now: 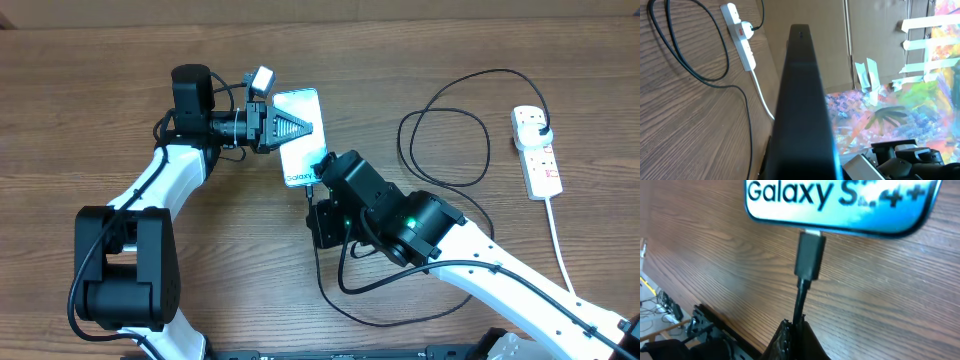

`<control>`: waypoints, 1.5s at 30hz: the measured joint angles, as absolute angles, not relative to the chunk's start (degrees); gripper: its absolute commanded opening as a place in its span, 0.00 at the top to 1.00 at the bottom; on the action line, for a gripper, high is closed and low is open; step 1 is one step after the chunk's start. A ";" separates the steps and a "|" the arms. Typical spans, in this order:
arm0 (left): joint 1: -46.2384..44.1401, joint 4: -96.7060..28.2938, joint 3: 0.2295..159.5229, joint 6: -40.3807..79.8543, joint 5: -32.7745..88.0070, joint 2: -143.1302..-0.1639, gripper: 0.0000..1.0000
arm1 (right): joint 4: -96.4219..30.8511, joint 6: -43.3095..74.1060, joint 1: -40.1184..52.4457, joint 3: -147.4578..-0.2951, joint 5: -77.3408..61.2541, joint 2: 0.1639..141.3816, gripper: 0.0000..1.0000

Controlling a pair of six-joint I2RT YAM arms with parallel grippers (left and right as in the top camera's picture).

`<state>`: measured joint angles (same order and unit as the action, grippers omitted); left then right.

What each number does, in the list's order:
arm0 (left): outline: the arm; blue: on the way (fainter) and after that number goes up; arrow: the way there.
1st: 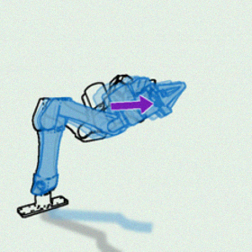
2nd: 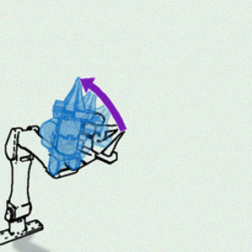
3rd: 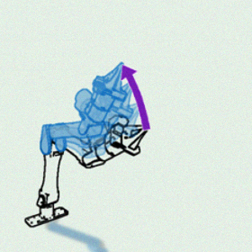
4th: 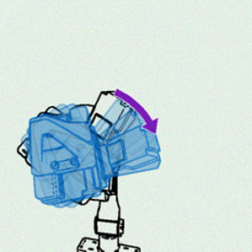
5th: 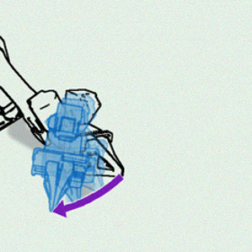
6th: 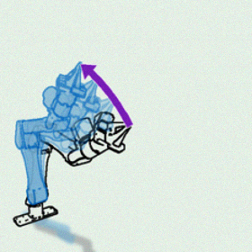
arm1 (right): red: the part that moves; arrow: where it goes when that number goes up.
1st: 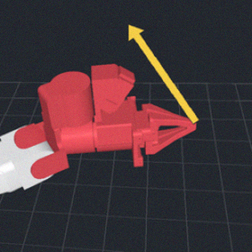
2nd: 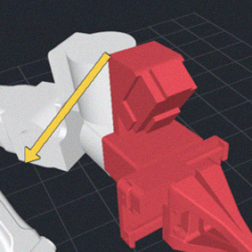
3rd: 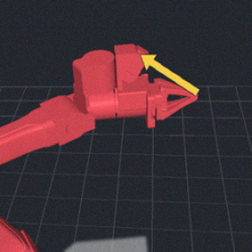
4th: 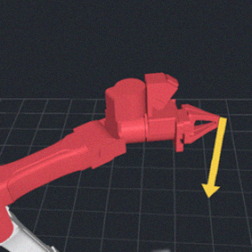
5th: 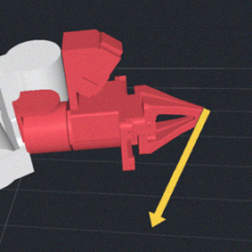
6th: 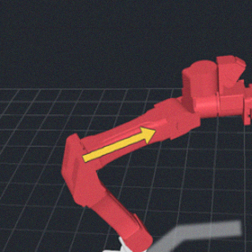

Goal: Plug charger to phone and switch on socket
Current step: 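Seat the plug in the port and open the right gripper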

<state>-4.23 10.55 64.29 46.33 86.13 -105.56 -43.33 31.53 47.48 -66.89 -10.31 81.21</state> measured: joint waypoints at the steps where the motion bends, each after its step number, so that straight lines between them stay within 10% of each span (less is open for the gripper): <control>1: -4.16 10.55 64.29 46.33 86.15 -105.56 0.96 | -43.16 31.53 47.51 -66.89 -10.31 81.21 0.96; 18: -4.54 10.28 64.27 46.30 88.20 -105.56 0.96 | -40.99 39.27 47.83 -66.89 -4.01 81.23 0.24; 45: -4.54 10.28 64.27 46.30 88.33 -105.56 0.96 | -42.06 47.94 53.01 -66.89 8.99 82.72 0.20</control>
